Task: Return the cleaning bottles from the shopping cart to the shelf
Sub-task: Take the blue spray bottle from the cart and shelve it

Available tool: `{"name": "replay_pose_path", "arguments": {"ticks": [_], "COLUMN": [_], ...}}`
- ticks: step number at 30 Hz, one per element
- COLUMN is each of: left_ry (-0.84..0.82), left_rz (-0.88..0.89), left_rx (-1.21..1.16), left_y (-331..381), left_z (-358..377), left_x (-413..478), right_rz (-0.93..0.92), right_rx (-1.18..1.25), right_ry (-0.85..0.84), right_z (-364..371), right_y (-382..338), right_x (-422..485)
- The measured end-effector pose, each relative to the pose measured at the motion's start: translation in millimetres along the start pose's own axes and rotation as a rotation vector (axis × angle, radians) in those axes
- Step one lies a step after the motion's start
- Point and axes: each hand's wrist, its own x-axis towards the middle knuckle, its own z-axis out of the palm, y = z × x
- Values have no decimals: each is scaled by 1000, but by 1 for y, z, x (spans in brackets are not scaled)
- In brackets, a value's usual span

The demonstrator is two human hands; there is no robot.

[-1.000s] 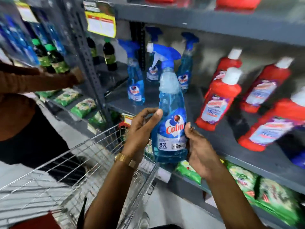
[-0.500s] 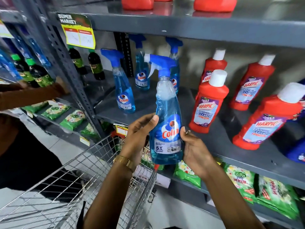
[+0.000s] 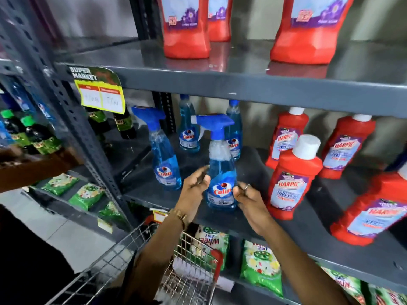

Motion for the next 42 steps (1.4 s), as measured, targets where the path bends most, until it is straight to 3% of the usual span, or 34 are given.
{"name": "replay_pose_path", "arguments": {"ticks": [14, 19, 25, 38, 42], "left_ry": [-80, 107, 146, 145, 229], "left_rz": [101, 57, 114, 197, 249], "left_rx": [252, 477, 587, 621, 437], "left_y": [-28, -61, -64, -71, -70], "left_z": [-15, -22, -19, -20, -16], "left_x": [40, 30, 27, 31, 15], "right_rz": [-109, -146, -231, -221, -184], "right_rx": [-123, -248, -513, -541, -456], "right_ry": [112, 145, 244, 284, 256], "right_z": [-2, 1, 2, -1, 5], "right_y": [22, 28, 48, 53, 43], "right_x": [37, 28, 18, 21, -9]}}
